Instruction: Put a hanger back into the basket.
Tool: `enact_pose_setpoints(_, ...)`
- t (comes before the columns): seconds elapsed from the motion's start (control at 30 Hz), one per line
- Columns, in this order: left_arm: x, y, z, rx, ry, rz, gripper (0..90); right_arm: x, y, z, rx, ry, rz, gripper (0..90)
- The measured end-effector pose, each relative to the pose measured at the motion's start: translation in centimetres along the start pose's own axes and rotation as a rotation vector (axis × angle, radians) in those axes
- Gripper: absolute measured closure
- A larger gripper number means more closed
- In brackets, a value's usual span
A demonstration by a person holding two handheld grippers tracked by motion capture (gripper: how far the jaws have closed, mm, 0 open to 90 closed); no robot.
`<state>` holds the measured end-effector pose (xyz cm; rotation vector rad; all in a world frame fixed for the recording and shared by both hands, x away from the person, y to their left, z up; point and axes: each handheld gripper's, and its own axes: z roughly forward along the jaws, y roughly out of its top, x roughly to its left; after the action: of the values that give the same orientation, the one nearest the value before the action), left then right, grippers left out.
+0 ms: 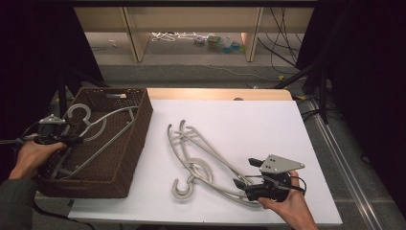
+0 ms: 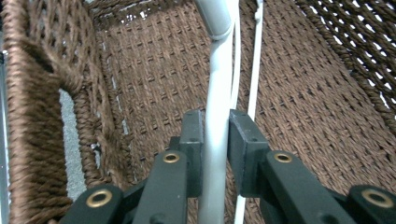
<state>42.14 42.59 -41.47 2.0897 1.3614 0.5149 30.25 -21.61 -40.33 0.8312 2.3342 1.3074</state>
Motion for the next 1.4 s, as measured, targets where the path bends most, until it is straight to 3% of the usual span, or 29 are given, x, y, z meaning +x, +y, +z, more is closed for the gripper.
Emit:
enact_pose_setpoints(0.13, 0.1, -0.1, 0.2, -0.005, 0.038, -0.058, 72.0, -0.1, -0.1, 0.0, 0.007, 0.003, 0.002, 18.9)
enact_pose_setpoints(0.23, 0.3, -0.1, 0.1, 0.004, 0.068, -0.070, 65.5, 0.0, -0.1, 0.1, 0.008, 0.003, 0.003, 18.9)
enact_pose_setpoints(0.27, 0.3, 0.1, -0.2, -0.001, 0.115, -0.100, 54.6, 0.0, -0.1, 0.0, 0.007, 0.005, 0.002, 18.9)
enact_pose_setpoints(0.33, 0.3, 0.1, -0.5, -0.018, 0.126, -0.105, 49.0, -0.1, -0.1, 0.1, 0.004, 0.001, 0.002, 18.9)
enact_pose_setpoints(0.4, 0.1, 0.3, -1.0, -0.047, 0.141, -0.132, 41.9, -0.1, -0.2, 0.1, 0.006, 0.002, 0.004, 18.8)
enact_pose_setpoints(0.47, -0.8, 0.8, -2.2, -0.110, 0.117, -0.173, 37.5, -0.1, -0.2, 0.1, 0.002, -0.001, 0.001, 18.8)
enact_pose_setpoints(0.5, -0.8, 0.8, -2.2, -0.110, 0.117, -0.173, 35.7, -0.1, -0.2, 0.1, 0.002, -0.001, 0.001, 18.8)
enact_pose_setpoints(0.57, -2.1, 1.2, -3.1, -0.171, 0.121, -0.199, 32.3, 0.0, -0.2, 0.2, 0.003, -0.001, 0.001, 18.8)
enact_pose_setpoints(0.6, -3.6, 1.6, -4.2, -0.217, 0.091, -0.185, 31.4, 0.0, -0.2, 0.3, 0.005, 0.003, -0.001, 18.8)
enact_pose_setpoints(0.63, -3.6, 1.6, -4.2, -0.217, 0.091, -0.185, 30.4, 0.0, -0.2, 0.3, 0.004, 0.004, 0.001, 18.7)
enact_pose_setpoints(0.67, -5.2, 2.0, -5.2, -0.262, 0.065, -0.180, 29.5, 0.1, -0.2, 0.3, 0.001, -0.002, 0.002, 18.7)
enact_pose_setpoints(0.73, -6.7, 2.2, -6.2, -0.290, 0.036, -0.161, 29.2, 0.1, -0.2, 0.3, -0.002, -0.001, -0.001, 18.7)
enact_pose_setpoints(0.77, -6.7, 2.2, -6.2, -0.290, 0.036, -0.161, 28.8, 0.1, -0.2, 0.3, -0.002, -0.001, -0.001, 18.7)
enact_pose_setpoints(0.8, -7.5, 2.3, -6.6, -0.308, 0.018, -0.160, 28.8, 0.1, -0.2, 0.2, -0.005, -0.002, -0.002, 18.6)
enact_pose_setpoints(0.83, -9.1, 2.5, -7.4, -0.337, -0.028, -0.151, 26.4, 0.1, -0.2, 0.3, -0.016, -0.008, -0.007, 18.6)
enact_pose_setpoints(0.87, -9.1, 2.5, -7.4, -0.337, -0.028, -0.151, 25.5, 0.1, -0.2, 0.2, -0.017, -0.010, -0.005, 18.6)
enact_pose_setpoints(1.0, -12.8, 2.3, -8.5, -0.432, -0.091, -0.130, 24.1, 0.2, -0.3, 0.3, -0.034, -0.013, 0.002, 18.6)
enact_pose_setpoints(1.03, -14.7, 1.9, -8.6, -0.472, -0.129, -0.125, 23.0, 0.2, -0.3, 0.3, -0.043, -0.017, 0.002, 18.5)
enact_pose_setpoints(1.07, -15.6, 1.7, -8.6, -0.489, -0.145, -0.123, 22.1, 0.2, -0.3, 0.3, -0.041, -0.015, 0.005, 18.5)
enact_pose_setpoints(1.13, -17.3, 1.2, -8.5, -0.507, -0.190, -0.101, 20.9, 0.2, -0.3, 0.3, -0.050, -0.016, 0.019, 18.3)
enact_pose_setpoints(1.17, -17.3, 1.2, -8.5, -0.507, -0.190, -0.101, 19.4, 0.2, -0.3, 0.3, -0.050, -0.016, 0.019, 18.3)
enact_pose_setpoints(1.2, -19.0, 0.6, -8.3, -0.538, -0.222, -0.098, 18.7, 0.2, -0.4, 0.4, -0.061, -0.023, 0.024, 18.0)
enact_pose_setpoints(1.23, -19.0, 0.6, -8.3, -0.538, -0.222, -0.098, 18.6, 0.2, -0.4, 0.4, -0.061, -0.023, 0.024, 18.0)
enact_pose_setpoints(1.3, -21.6, -0.1, -7.8, -0.588, -0.279, -0.102, 17.6, 0.1, -0.4, 0.4, -0.075, -0.023, 0.024, 17.8)
enact_pose_setpoints(1.37, -22.2, -0.2, -7.6, -0.592, -0.294, -0.077, 17.6, 0.1, -0.4, 0.5, -0.075, -0.013, 0.036, 17.3)
enact_pose_setpoints(1.4, -23.6, -0.7, -6.9, -0.619, -0.311, -0.059, 17.7, 0.1, -0.5, 0.5, -0.080, -0.012, 0.040, 17.2)
